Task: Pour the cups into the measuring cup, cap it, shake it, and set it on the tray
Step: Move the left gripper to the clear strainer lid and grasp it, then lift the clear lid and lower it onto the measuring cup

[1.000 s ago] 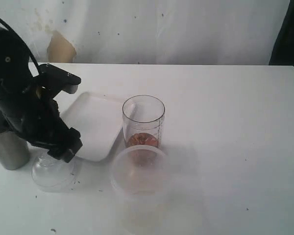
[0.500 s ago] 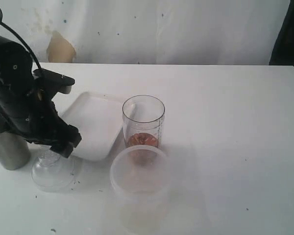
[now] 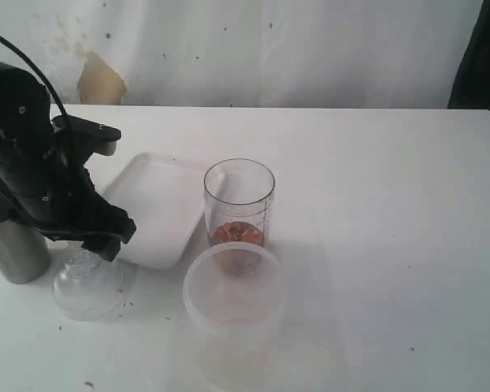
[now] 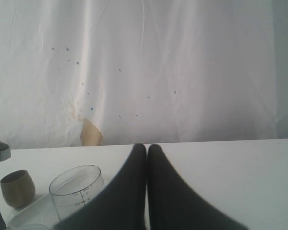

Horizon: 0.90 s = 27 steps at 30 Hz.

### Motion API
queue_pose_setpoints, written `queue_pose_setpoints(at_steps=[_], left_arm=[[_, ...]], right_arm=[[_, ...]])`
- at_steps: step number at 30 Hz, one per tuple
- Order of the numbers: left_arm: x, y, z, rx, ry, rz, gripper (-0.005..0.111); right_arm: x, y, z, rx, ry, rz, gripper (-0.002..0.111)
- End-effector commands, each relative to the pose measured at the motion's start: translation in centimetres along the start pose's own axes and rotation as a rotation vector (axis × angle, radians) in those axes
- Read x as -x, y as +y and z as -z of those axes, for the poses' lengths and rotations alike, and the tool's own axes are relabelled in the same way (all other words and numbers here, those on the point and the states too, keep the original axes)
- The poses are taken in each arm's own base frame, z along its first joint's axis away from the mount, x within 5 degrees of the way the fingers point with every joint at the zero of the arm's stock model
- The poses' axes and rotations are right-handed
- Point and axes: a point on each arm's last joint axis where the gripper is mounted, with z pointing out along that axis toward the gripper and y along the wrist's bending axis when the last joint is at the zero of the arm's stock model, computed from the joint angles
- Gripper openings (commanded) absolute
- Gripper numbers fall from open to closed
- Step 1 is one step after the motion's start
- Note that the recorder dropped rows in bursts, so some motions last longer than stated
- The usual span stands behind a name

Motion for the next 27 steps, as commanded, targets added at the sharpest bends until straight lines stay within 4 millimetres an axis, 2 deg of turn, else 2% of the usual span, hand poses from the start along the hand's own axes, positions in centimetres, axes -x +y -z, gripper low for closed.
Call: queue_pose_setpoints(at_steps=[1, 12, 15, 19, 24, 27], left_arm=[[0.0, -0.1, -1.3, -0.013, 0.047, 0.014, 0.072], [-0.2, -0.3, -1.8, -0.027, 0.091, 0.03, 0.057], [-0.2, -0.3, -1.8, -0.027, 0.09, 0.03, 0.041], [-0.2, -0.3, -1.8, -0.027, 0.09, 0.028, 0.003], [0.3, -0.2, -0.7, -0.028, 0.111, 0.002, 0.0], [1.0, -0.2, 1.4, -0.034, 0.086, -0.011, 0.0]], right_arm=[[0.0, 0.0, 0.1, 0.001, -0.012, 0.003, 0.0], [0.0, 0.0, 0.1, 0.001, -0.012, 0.003, 0.0], [0.0, 0.0, 0.1, 0.001, -0.012, 0.003, 0.0], [0.0, 0.0, 0.1, 0.001, -0.012, 0.003, 0.0], [0.0, 0.0, 0.1, 0.001, -0.012, 0.003, 0.0], [0.0, 0.0, 0.1, 0.001, -0.012, 0.003, 0.0]])
